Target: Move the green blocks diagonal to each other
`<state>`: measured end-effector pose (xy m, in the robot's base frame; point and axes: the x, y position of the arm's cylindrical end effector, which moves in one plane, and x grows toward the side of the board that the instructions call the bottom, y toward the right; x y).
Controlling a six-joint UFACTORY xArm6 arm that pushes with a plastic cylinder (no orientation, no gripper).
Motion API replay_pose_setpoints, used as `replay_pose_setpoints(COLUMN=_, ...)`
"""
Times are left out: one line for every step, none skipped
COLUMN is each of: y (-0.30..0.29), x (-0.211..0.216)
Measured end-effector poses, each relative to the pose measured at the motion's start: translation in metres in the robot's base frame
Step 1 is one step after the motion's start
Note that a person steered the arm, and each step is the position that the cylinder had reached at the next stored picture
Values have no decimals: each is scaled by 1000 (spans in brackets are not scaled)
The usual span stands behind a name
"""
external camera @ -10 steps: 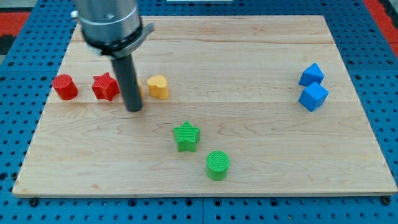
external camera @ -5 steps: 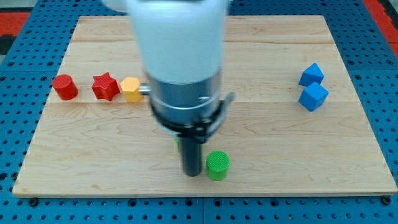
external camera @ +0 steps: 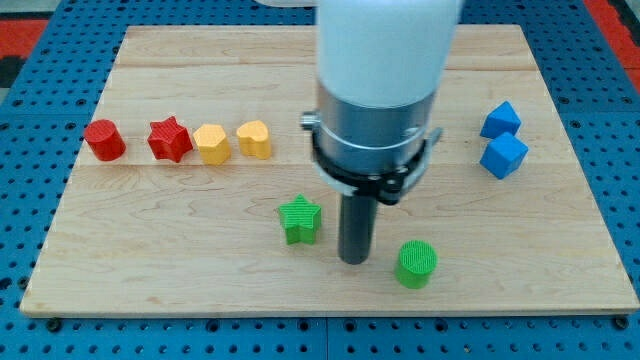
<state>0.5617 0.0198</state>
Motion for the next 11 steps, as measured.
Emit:
replay_pose_setpoints(y=-4, x=-14)
replay_pose_setpoints(y=-12, x=-26)
replay_pose_setpoints(y=-42, x=-12)
replay_pose_setpoints(y=-83, x=-2)
replay_pose_setpoints(y=-124, x=-3)
replay_pose_setpoints(y=-132, x=-19)
replay_pose_setpoints(y=-116, x=-43)
replay_pose_setpoints(y=-78, x=-57)
replay_pose_setpoints(y=-42, x=-64)
replay_pose_setpoints(y=-26, x=-70)
replay_pose_setpoints(y=18, x=-87)
